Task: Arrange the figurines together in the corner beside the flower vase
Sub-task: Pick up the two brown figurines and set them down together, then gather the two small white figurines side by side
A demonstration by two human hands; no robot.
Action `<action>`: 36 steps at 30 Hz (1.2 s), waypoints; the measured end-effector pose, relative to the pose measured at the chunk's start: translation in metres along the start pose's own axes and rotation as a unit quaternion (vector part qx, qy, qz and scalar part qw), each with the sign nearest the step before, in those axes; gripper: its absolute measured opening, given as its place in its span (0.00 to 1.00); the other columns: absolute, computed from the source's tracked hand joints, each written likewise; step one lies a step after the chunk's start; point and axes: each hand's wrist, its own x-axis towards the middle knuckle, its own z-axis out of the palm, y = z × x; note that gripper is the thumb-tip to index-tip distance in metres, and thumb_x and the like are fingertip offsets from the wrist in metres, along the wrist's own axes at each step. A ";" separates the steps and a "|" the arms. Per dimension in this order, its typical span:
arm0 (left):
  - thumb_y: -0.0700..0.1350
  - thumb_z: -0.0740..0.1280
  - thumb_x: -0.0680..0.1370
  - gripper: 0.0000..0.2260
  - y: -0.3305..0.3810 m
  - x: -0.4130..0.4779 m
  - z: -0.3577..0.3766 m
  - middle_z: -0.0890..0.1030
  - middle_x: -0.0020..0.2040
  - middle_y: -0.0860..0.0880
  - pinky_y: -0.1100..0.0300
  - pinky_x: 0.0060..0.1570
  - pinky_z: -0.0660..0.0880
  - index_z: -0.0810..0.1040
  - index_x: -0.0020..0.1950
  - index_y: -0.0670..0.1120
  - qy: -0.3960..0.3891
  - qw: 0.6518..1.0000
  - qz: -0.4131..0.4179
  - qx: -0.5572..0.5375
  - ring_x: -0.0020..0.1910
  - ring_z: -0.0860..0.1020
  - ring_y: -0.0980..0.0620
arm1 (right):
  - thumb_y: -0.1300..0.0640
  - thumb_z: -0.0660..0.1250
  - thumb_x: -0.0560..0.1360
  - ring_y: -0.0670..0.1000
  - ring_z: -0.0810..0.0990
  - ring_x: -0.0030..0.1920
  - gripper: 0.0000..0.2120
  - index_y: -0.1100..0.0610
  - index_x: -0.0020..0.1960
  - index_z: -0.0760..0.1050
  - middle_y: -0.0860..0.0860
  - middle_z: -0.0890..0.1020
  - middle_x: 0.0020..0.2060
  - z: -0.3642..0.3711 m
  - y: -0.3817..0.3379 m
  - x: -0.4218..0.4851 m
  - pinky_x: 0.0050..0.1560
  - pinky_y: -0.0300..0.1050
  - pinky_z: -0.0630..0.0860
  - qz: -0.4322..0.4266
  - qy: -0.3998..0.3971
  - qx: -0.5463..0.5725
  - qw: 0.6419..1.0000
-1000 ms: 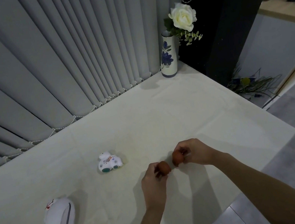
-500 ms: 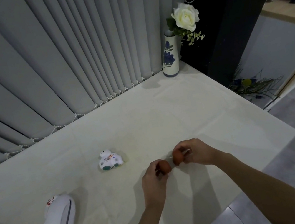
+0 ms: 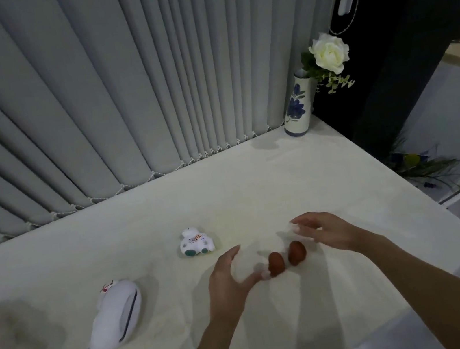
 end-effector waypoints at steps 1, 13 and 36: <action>0.52 0.79 0.62 0.33 0.000 -0.002 -0.007 0.77 0.61 0.54 0.62 0.63 0.69 0.73 0.64 0.49 0.004 1.000 0.007 0.008 0.60 0.74 0.55 | 0.43 0.65 0.73 0.46 0.79 0.53 0.14 0.47 0.55 0.78 0.45 0.81 0.52 0.001 -0.006 0.003 0.52 0.39 0.73 -0.005 0.008 -0.004 1.000; 0.52 0.76 0.67 0.27 -0.024 -0.018 -0.109 0.77 0.64 0.49 0.69 0.60 0.62 0.74 0.64 0.46 0.148 0.984 0.031 0.093 0.64 0.73 0.51 | 0.44 0.65 0.74 0.49 0.78 0.55 0.17 0.52 0.58 0.76 0.50 0.81 0.54 0.059 -0.098 0.059 0.56 0.42 0.72 -0.097 0.006 -0.096 0.991; 0.63 0.69 0.69 0.28 -0.095 -0.008 -0.213 0.62 0.24 0.50 0.62 0.27 0.57 0.57 0.24 0.48 0.017 0.947 -0.294 0.126 0.24 0.62 0.53 | 0.48 0.65 0.75 0.53 0.72 0.36 0.17 0.60 0.35 0.71 0.55 0.74 0.33 0.151 -0.137 0.106 0.38 0.42 0.65 -0.032 -0.054 -0.213 0.975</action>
